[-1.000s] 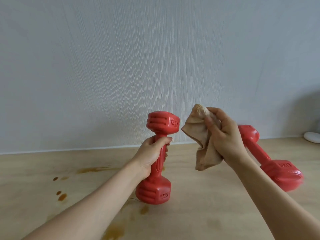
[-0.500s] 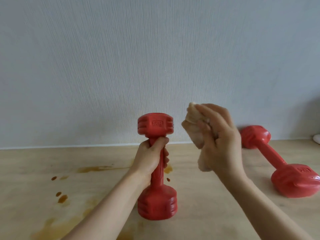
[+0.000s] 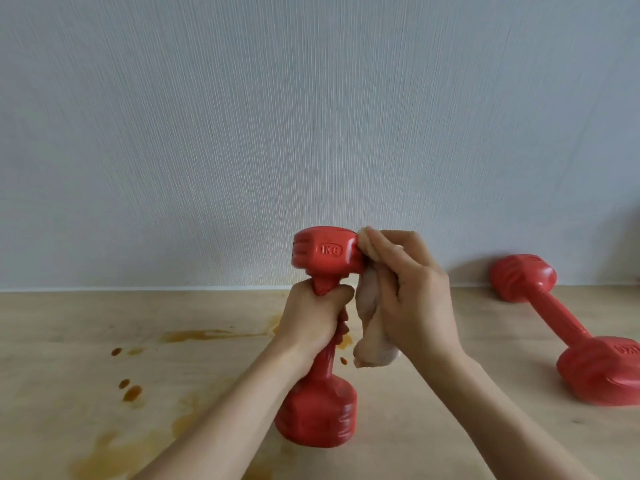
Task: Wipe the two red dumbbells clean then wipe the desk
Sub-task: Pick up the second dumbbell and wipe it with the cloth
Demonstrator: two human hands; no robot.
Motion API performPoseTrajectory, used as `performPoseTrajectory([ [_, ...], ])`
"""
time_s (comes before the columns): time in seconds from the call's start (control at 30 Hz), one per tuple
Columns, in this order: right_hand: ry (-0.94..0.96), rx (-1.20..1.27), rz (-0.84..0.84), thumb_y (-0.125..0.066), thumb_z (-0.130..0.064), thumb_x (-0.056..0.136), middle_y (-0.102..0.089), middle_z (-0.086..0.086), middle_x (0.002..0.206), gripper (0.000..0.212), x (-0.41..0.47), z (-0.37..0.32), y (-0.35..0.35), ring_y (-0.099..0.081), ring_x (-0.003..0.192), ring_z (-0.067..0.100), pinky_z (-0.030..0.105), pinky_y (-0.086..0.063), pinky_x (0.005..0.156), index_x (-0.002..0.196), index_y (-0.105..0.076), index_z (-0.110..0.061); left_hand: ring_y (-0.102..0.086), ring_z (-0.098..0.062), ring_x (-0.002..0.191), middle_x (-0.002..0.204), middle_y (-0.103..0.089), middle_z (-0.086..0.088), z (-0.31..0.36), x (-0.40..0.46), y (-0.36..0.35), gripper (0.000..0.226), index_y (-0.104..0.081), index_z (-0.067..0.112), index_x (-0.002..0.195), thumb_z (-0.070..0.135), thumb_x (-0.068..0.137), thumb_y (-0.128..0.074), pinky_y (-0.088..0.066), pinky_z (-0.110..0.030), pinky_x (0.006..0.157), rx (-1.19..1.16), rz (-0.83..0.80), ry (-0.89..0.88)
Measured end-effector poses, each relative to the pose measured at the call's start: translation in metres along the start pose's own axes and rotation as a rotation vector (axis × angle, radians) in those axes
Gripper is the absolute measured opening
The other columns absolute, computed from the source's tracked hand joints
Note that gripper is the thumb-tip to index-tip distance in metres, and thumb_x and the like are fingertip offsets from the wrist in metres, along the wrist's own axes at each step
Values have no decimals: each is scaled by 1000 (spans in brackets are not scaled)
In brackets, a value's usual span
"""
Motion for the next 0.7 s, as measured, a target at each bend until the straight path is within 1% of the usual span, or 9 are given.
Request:
performPoseTrajectory([
  [0.07,152,-122,-26,-54,-3,81,-62,0,108,37,-9,-13,-4,-63,83,12,27,-51,72,112,-66,-20,-45,-16,37,45,-47,-4,0,1,3,24,-53,7,57,4,80,-55,-36,-24,43,-20,37,11],
  [0.13,216,-178,-27,-52,-4,76,-64,0,108,39,-11,-18,-4,-64,81,23,32,-53,68,109,-66,-18,-45,-17,37,45,-47,-5,1,1,5,23,-54,7,57,3,80,-55,-36,-25,43,-21,44,9],
  [0.2,128,-118,9,-56,1,75,-66,-1,103,36,-6,-12,1,-64,85,13,23,-51,73,104,-69,-17,-46,-17,37,45,-48,-4,1,0,5,23,-55,7,58,3,80,-56,-37,-25,43,6,34,-7],
  [0.27,-20,-45,-11,-54,-5,81,-66,-4,96,28,0,-2,6,-59,85,2,7,-43,73,99,-68,-21,-46,-17,38,45,-49,-4,0,-1,4,23,-55,7,57,4,80,-57,-38,-25,44,32,12,-23],
  [0.3,-66,-54,-38,-53,-8,83,-66,-5,93,25,2,1,7,-58,85,1,6,-41,71,98,-66,-24,-47,-16,38,45,-49,-3,0,-2,3,24,-55,7,57,5,80,-57,-38,-25,44,43,3,-27],
  [0.43,-107,-169,-131,-53,-16,91,-63,-4,89,13,1,-2,10,-60,77,19,35,-49,66,103,-54,-19,-46,-17,37,46,-49,-5,1,-1,5,27,-54,7,54,5,81,-58,-37,-24,43,41,-4,-13],
  [0.47,-68,-187,-142,-52,-18,91,-63,-3,89,13,1,-8,10,-60,77,21,38,-49,63,104,-53,-19,-46,-17,36,46,-49,-5,2,-1,6,28,-53,7,54,5,81,-58,-37,-24,43,37,-2,-8],
  [0.6,170,-352,-104,-54,-13,82,-61,-1,83,21,3,-26,15,-58,66,23,42,-49,47,99,-63,-20,-45,-18,36,44,-49,-5,3,-2,7,28,-53,7,53,4,81,-57,-37,-24,43,43,6,-19],
  [0.7,124,-419,-84,-53,-14,78,-60,-1,81,24,5,-21,16,-57,62,24,40,-49,43,96,-66,-22,-45,-17,36,44,-49,-4,4,-4,6,27,-52,8,54,3,80,-57,-38,-25,43,72,-3,-23],
])
Point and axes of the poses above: each hand's wrist, its own x-axis towards the middle knuckle, its own y-axis out of the back of the hand, z = x × y, the point moved 3 cm from there along x, towards the middle knuckle
